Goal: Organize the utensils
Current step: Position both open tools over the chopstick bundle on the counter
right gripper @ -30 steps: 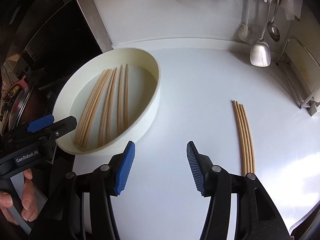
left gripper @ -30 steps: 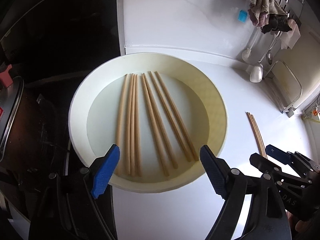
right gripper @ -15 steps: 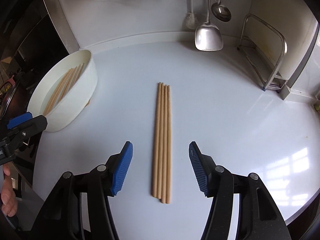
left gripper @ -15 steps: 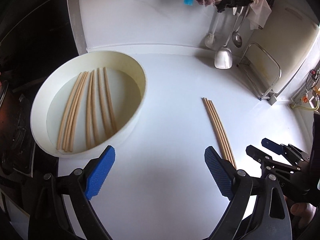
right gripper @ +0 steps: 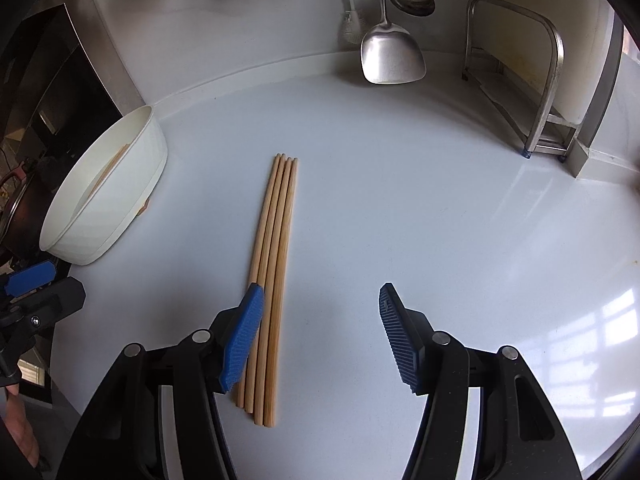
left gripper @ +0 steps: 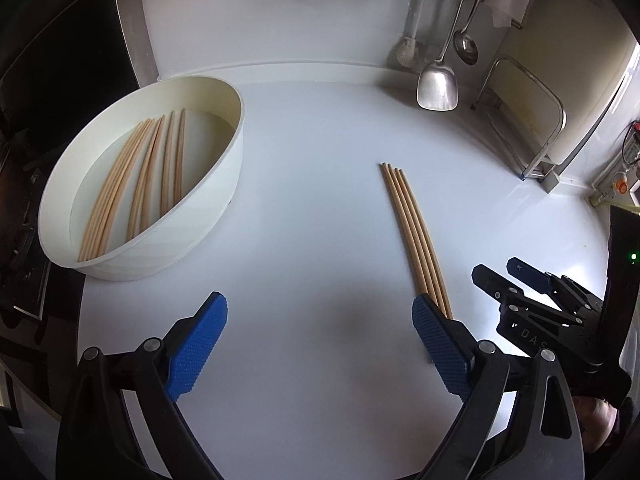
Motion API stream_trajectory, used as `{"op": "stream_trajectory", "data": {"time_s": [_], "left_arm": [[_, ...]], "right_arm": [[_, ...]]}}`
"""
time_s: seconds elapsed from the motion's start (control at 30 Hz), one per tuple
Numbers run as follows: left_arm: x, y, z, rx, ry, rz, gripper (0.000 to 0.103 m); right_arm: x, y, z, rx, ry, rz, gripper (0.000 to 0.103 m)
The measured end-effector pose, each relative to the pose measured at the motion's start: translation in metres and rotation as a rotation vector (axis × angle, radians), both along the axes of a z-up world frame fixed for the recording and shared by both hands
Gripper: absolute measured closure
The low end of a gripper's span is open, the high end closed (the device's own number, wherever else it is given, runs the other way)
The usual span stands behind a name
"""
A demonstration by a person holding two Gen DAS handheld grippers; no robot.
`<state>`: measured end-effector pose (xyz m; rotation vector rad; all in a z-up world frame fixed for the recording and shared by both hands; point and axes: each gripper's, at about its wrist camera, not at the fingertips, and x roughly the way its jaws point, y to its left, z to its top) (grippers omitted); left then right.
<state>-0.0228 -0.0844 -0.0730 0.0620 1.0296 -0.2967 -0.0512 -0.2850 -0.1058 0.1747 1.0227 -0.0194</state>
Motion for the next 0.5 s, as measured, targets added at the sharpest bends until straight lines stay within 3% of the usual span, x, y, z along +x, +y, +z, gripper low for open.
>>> {"op": "stream_trajectory", "data": {"time_s": [0.5], "left_arm": [[0.020,-0.007,-0.027,-0.036,-0.043,-0.017,0.009]], "right_arm": [[0.015,0.010,-0.032,-0.055,-0.038,-0.029,0.045]]}}
